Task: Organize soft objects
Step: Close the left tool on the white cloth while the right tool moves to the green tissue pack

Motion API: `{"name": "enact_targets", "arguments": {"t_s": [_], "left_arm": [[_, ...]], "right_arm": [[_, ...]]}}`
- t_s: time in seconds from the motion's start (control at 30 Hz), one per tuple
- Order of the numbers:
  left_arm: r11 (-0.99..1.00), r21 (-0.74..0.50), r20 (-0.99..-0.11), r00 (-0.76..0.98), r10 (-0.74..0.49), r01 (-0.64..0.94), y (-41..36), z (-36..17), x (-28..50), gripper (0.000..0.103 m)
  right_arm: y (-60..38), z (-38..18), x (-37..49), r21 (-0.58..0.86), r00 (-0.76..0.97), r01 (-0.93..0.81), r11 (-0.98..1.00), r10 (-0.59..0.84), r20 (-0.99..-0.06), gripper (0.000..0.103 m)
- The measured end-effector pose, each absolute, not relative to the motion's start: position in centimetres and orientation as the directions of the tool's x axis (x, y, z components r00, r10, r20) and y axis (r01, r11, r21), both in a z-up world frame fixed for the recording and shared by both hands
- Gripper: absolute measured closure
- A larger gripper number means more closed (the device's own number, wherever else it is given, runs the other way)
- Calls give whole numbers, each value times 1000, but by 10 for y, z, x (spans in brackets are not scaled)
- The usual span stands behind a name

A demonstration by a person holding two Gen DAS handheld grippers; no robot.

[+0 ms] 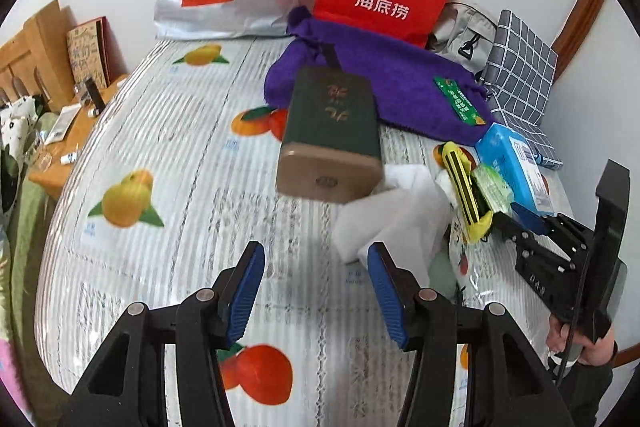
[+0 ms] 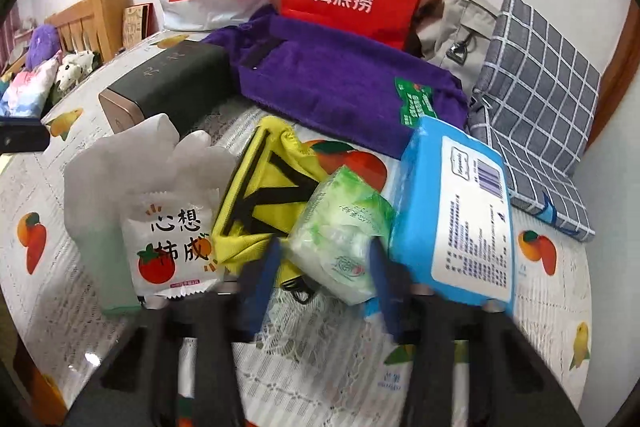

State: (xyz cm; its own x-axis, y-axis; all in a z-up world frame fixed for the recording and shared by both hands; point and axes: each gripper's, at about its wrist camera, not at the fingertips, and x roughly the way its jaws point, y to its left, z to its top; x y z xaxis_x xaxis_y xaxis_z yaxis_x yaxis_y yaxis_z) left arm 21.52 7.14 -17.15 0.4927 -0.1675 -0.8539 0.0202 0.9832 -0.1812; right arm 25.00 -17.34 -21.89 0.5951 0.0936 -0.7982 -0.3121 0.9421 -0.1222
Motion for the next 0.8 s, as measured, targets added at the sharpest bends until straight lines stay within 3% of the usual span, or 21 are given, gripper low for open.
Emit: {"name": "enact_targets", "arguments": {"t_s": [0.1, 0.47, 0.8], "left_arm": [[982, -189, -853, 493, -171, 14, 75, -173, 212, 52], [975, -222, -842, 500, -201, 18, 68, -174, 200, 52], [944, -326, -824, 472, -314, 59, 34, -192, 195, 51]], "right_arm": [[-177, -214, 248, -83, 597, -304, 949, 122, -793, 85], [-202, -170, 194, 195, 608, -321, 927, 359, -708, 86], [-222, -205, 147, -19, 620, -284, 959, 169, -766, 86]]}}
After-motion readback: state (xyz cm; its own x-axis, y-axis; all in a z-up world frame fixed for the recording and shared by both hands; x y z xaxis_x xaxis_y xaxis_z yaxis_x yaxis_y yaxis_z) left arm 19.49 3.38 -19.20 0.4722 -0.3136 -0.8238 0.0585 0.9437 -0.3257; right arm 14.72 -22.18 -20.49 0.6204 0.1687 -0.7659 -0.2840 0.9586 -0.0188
